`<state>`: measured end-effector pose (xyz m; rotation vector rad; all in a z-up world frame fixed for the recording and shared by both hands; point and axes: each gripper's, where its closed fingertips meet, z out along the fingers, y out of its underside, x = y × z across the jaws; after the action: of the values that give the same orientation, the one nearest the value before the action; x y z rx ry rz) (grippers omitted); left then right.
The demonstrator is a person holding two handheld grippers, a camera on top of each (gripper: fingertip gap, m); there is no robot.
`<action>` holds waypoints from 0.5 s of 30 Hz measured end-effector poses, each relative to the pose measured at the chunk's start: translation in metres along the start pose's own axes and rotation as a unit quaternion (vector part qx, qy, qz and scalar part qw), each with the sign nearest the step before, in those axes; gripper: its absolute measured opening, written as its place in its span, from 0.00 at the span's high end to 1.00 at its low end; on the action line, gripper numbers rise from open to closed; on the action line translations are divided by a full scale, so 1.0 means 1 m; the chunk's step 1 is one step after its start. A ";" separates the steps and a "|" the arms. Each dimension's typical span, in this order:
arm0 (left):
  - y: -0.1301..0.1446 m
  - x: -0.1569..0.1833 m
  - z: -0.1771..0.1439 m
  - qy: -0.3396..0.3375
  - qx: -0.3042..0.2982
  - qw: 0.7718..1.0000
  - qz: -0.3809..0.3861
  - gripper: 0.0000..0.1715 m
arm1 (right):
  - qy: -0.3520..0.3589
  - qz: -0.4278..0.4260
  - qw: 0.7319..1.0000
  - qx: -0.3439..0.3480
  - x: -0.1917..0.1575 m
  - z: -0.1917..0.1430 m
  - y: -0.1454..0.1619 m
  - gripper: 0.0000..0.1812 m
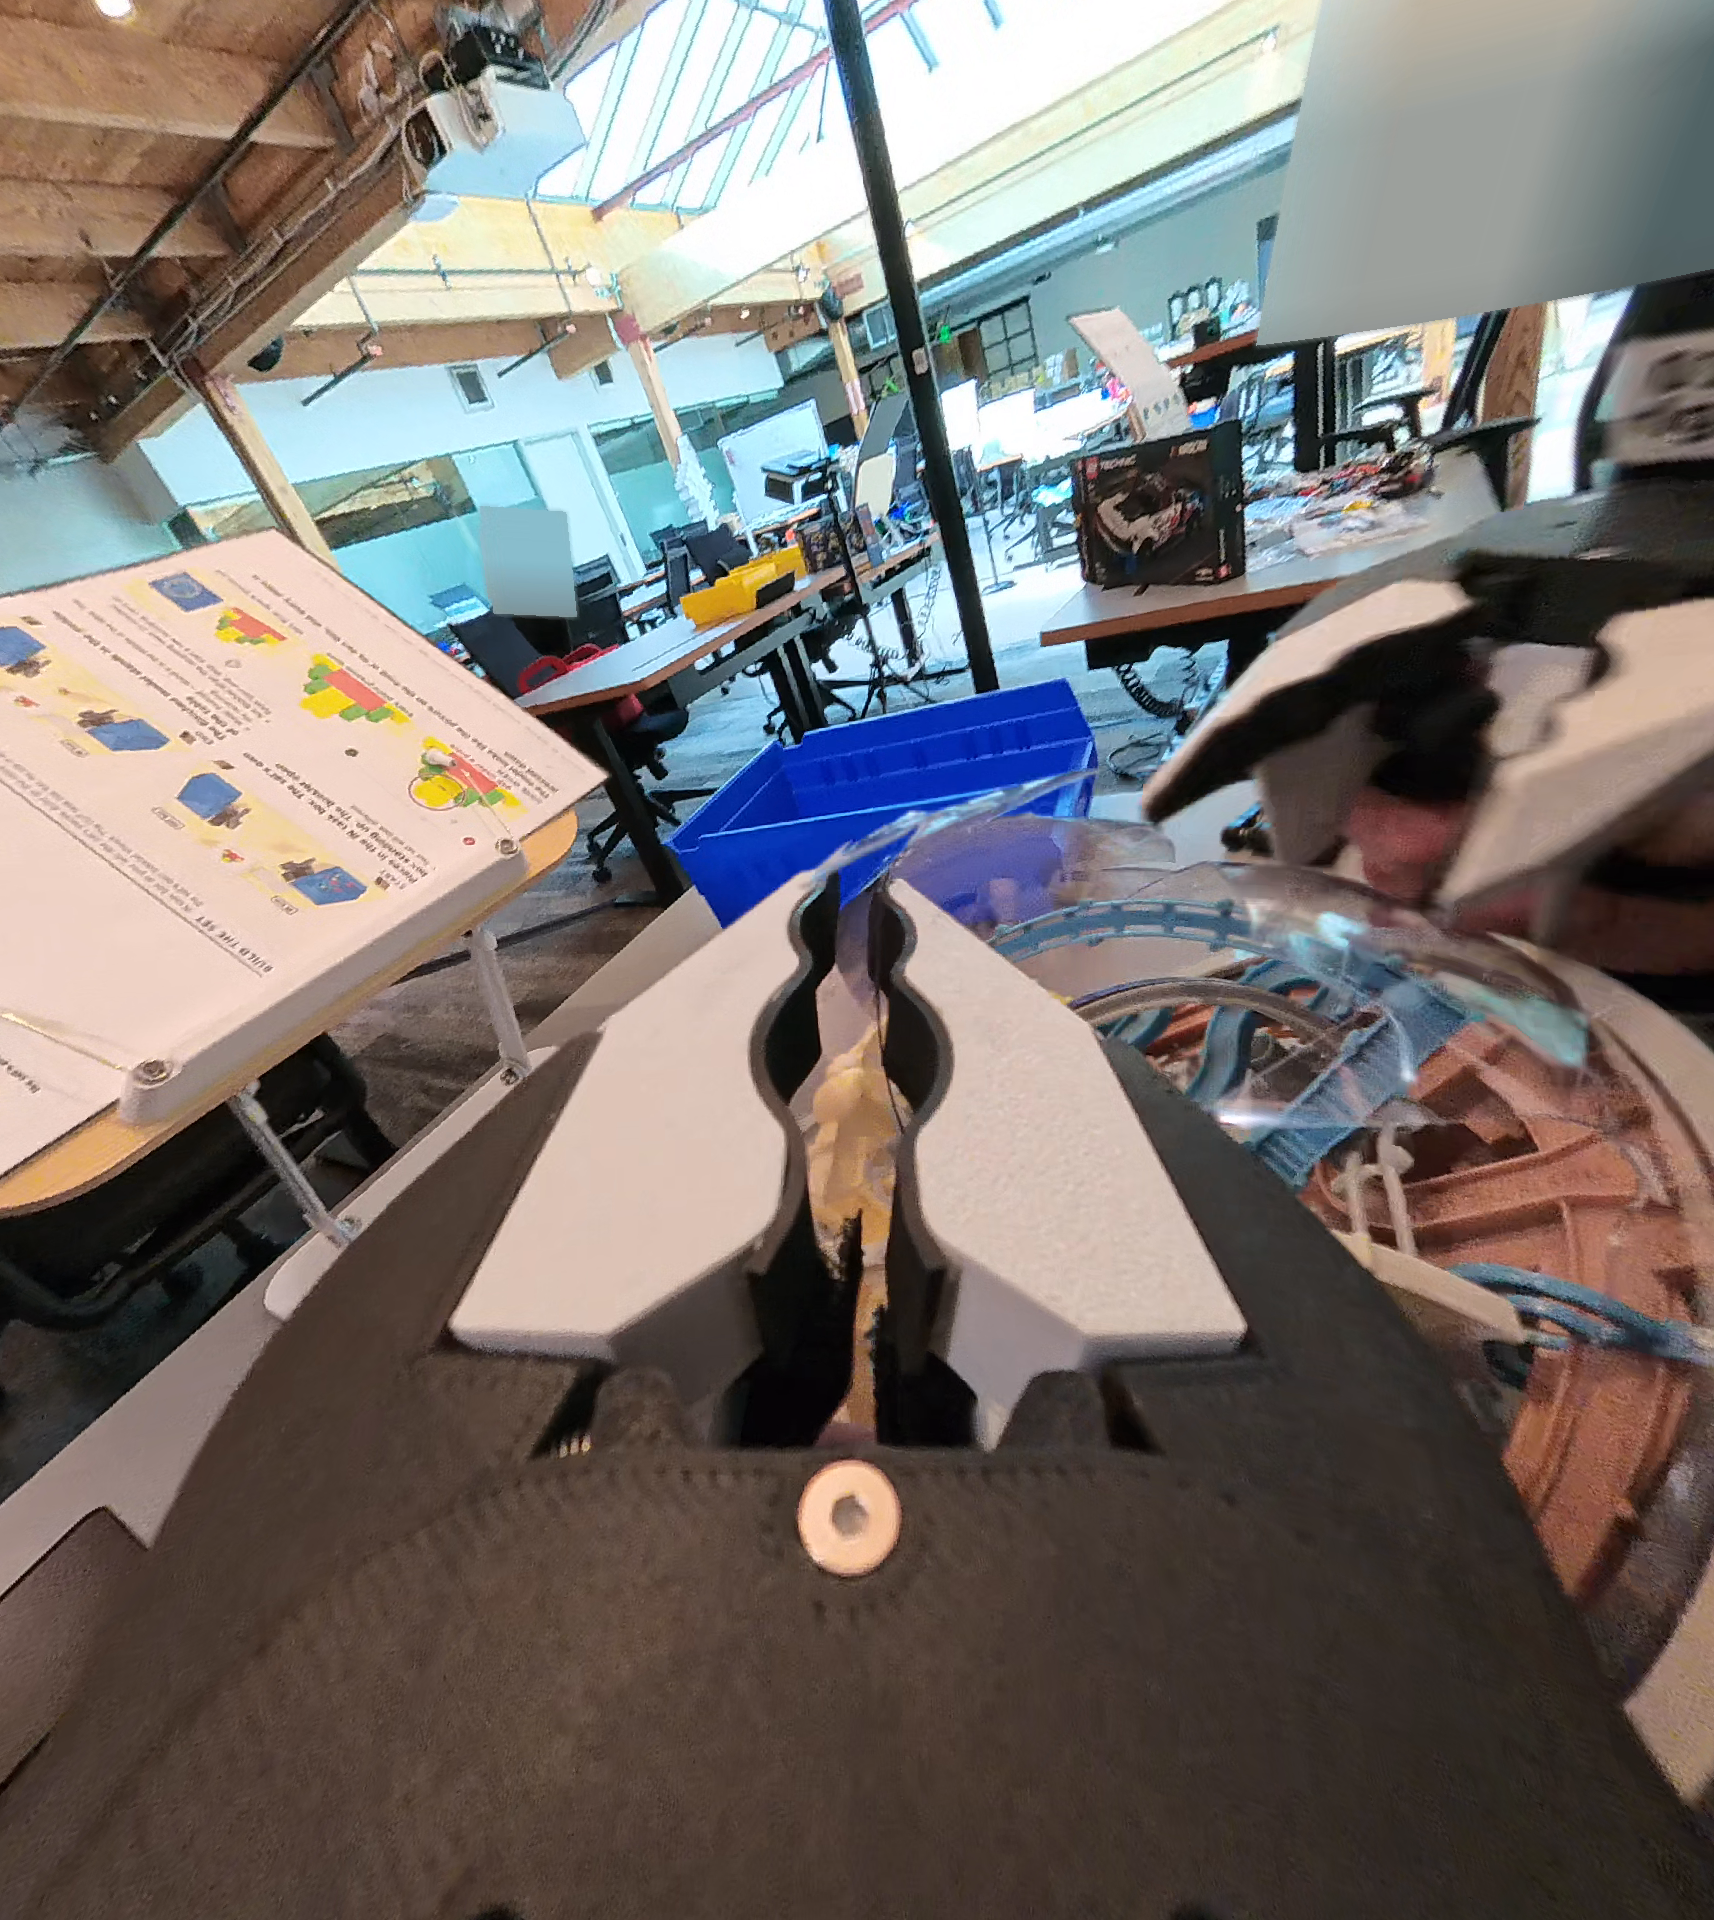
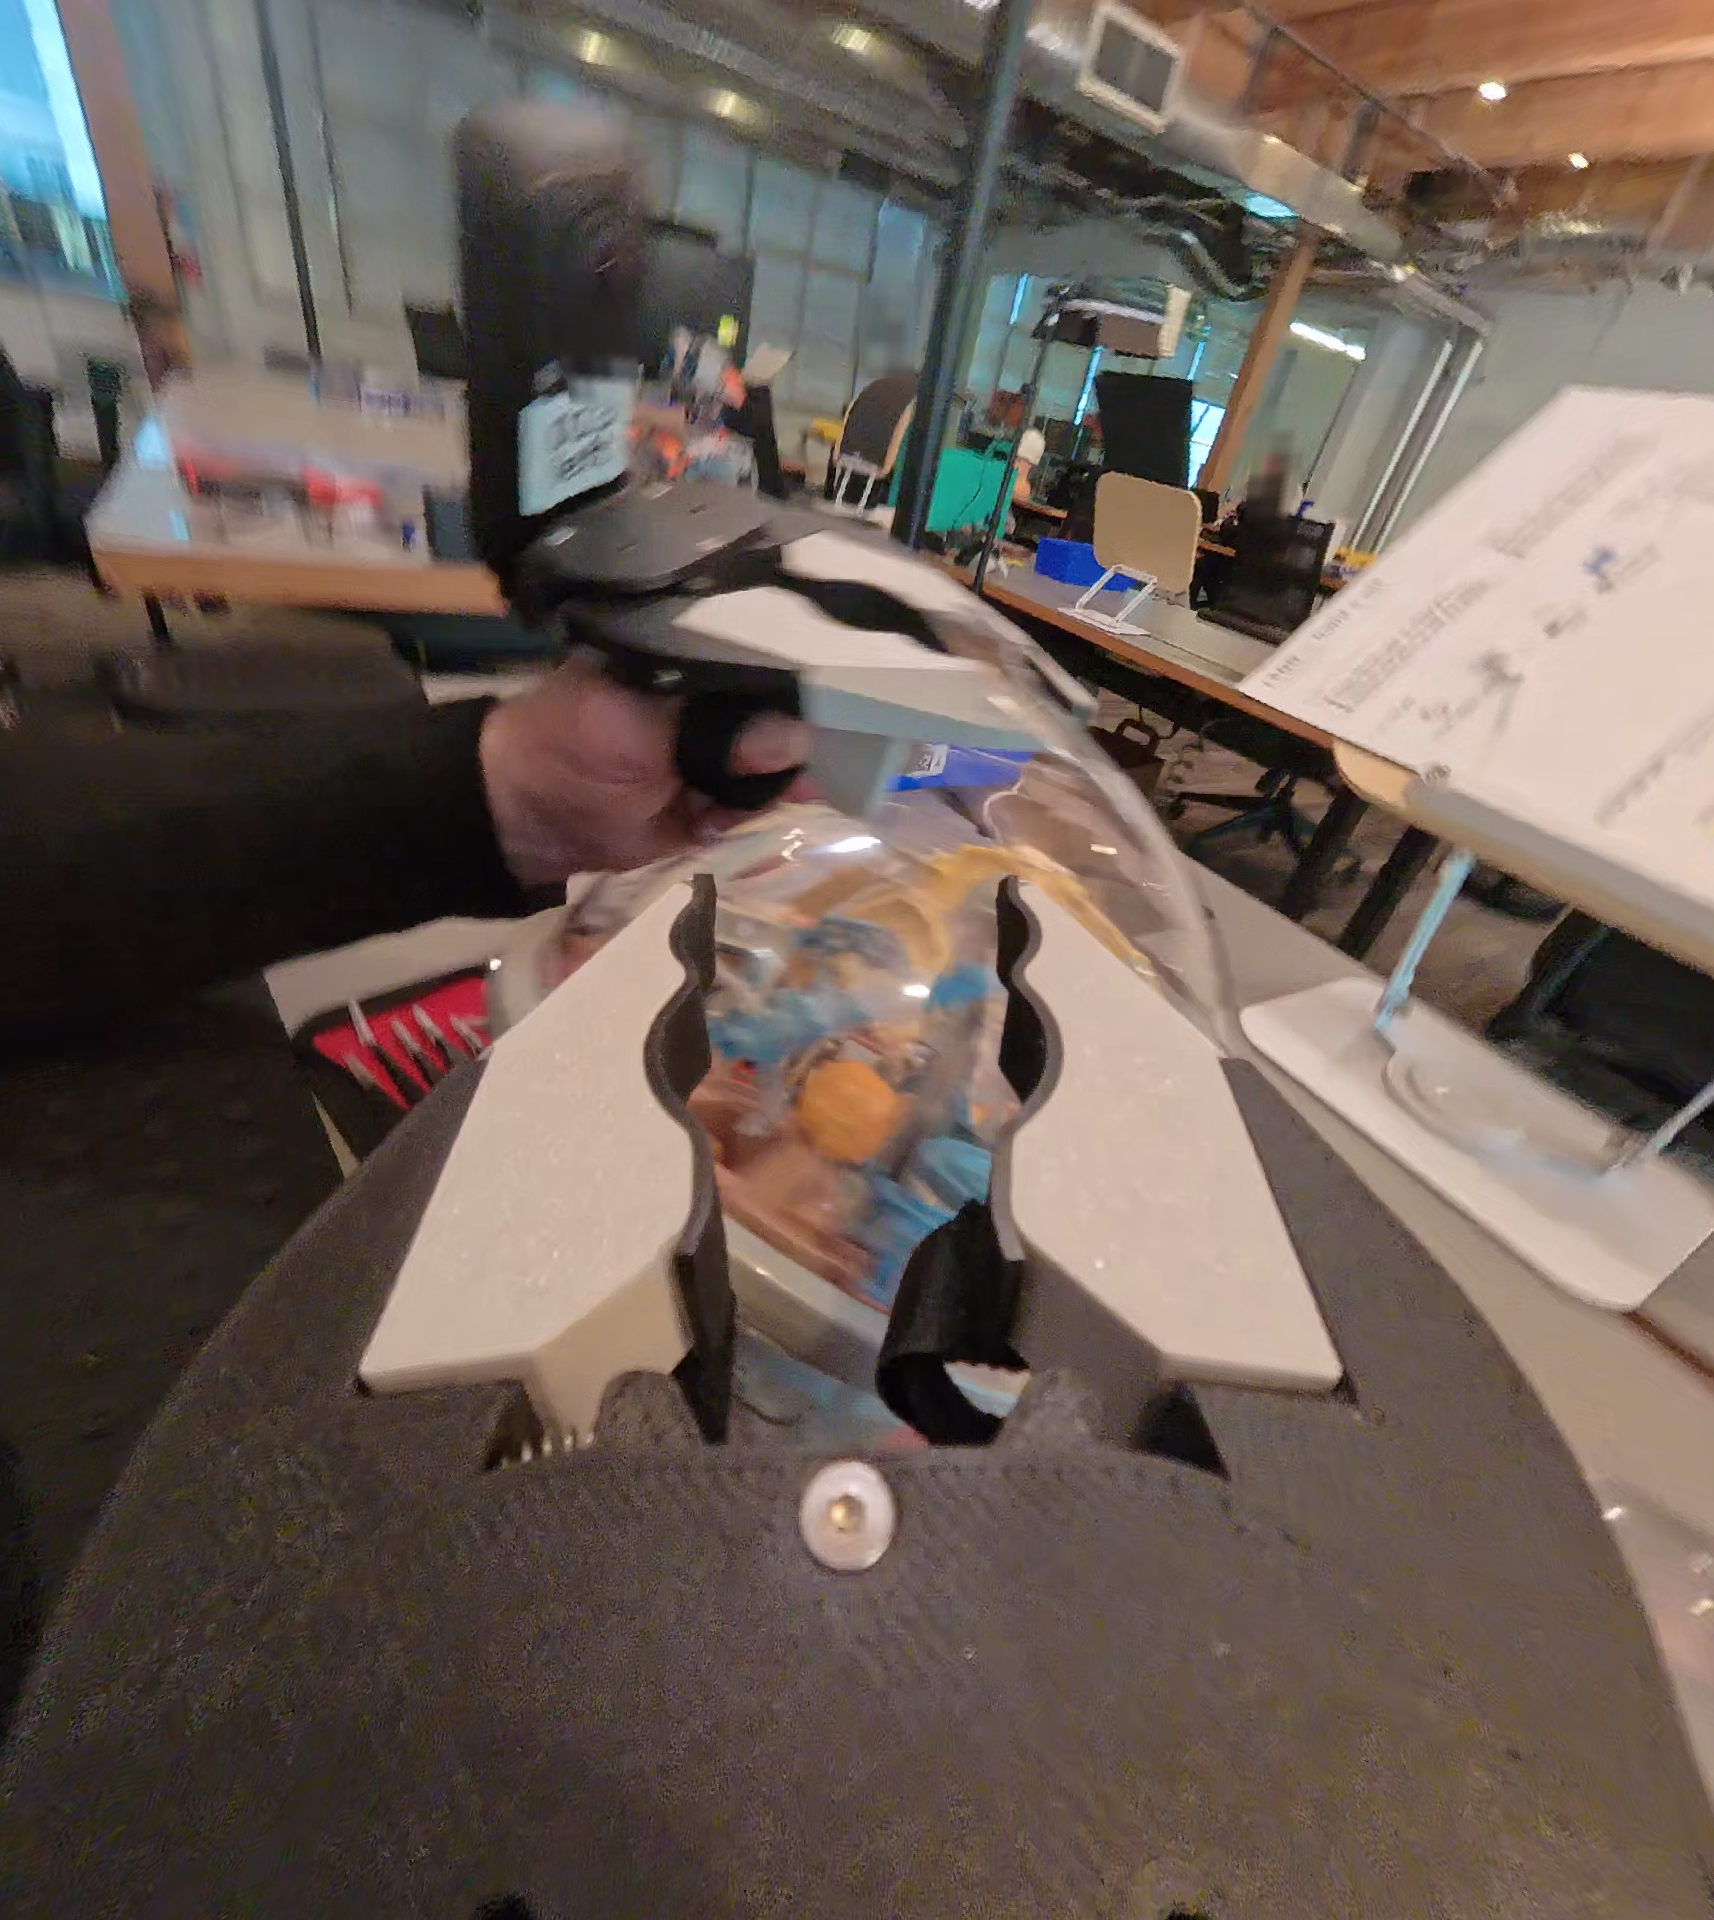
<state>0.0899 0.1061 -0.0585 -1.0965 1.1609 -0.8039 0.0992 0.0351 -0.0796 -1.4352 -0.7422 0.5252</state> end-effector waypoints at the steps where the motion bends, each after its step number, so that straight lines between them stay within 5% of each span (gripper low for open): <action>1: -0.002 0.000 0.000 0.000 0.004 1.000 -0.001 0.99 | -0.005 0.034 0.999 -0.002 0.014 -0.007 0.003 0.70; 7: -0.002 0.012 0.010 0.026 0.005 1.000 0.004 0.99 | -0.070 0.152 0.984 -0.060 0.060 -0.014 0.031 0.61; 12: -0.005 0.024 0.021 0.052 0.010 0.999 0.000 0.99 | -0.174 0.210 0.959 -0.080 0.048 0.005 0.043 0.37; 15: -0.002 0.029 0.026 0.061 -0.001 0.998 0.010 0.99 | -0.184 0.202 0.957 -0.093 0.050 0.011 0.052 0.38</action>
<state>0.1217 0.0853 -0.0645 -1.0476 1.2744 -0.8638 0.1310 0.0834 -0.1248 -1.7006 -0.8063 1.0847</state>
